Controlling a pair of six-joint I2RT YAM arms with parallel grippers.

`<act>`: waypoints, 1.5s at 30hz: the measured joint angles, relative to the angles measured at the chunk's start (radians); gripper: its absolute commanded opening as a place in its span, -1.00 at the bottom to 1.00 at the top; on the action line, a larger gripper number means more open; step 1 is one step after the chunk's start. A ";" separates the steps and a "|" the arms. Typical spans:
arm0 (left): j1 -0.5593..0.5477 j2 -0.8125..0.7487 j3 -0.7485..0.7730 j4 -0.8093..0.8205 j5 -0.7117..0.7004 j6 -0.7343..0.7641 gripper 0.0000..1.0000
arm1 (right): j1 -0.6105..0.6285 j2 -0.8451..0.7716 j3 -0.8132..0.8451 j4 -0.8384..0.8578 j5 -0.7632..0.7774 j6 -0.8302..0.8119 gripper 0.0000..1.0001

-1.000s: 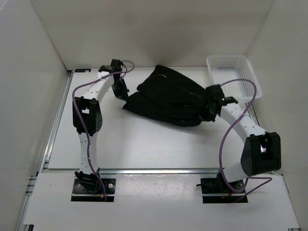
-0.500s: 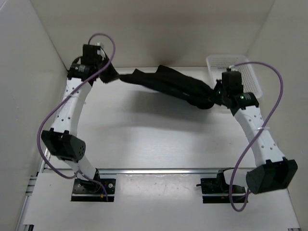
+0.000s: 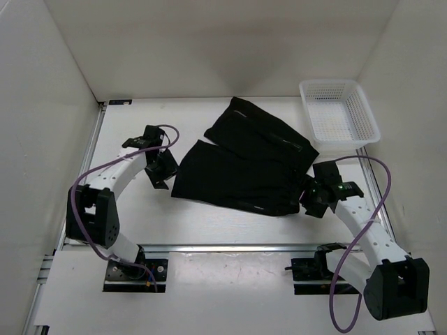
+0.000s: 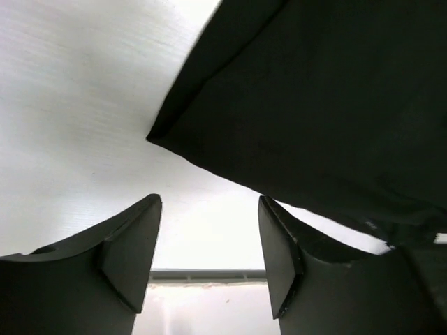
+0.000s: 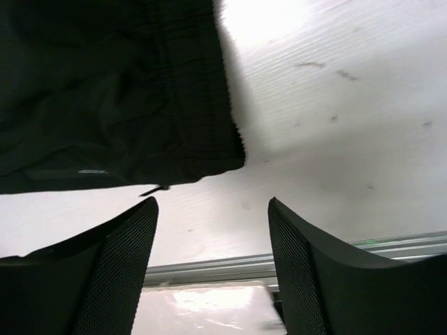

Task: Fold and stack the shorts
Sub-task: Flatten the shorts out

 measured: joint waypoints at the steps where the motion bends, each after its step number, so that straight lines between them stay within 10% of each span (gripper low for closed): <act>1: 0.000 -0.013 -0.004 0.007 -0.001 -0.005 0.53 | 0.000 -0.003 -0.007 0.008 -0.016 0.014 0.45; 7: -0.006 0.012 -0.084 0.029 -0.013 -0.027 0.96 | -0.006 -0.015 -0.100 0.068 -0.118 0.096 0.58; 12: -0.031 0.138 -0.083 0.056 -0.012 -0.041 0.94 | -0.016 0.016 -0.164 0.141 -0.170 0.155 0.49; 16: -0.049 0.251 -0.007 0.039 0.000 -0.050 0.24 | -0.025 0.064 -0.189 0.224 -0.173 0.184 0.16; 17: -0.053 0.267 0.013 0.037 0.004 -0.053 -0.45 | -0.026 0.082 -0.192 0.242 -0.172 0.190 0.08; 19: -0.061 0.302 0.048 0.049 0.010 -0.050 -0.80 | -0.026 0.119 -0.192 0.277 -0.157 0.193 -0.32; 23: -0.068 0.352 0.122 0.058 0.027 -0.037 -0.80 | -0.027 0.222 -0.146 0.303 -0.114 0.179 -1.00; 36: 0.067 0.536 1.003 -0.137 0.044 -0.011 -0.80 | -0.066 0.662 0.797 0.222 -0.066 -0.015 -1.00; 45: 0.122 0.153 0.565 -0.108 0.056 -0.001 -0.80 | 0.012 0.470 0.617 0.206 -0.134 -0.111 -1.00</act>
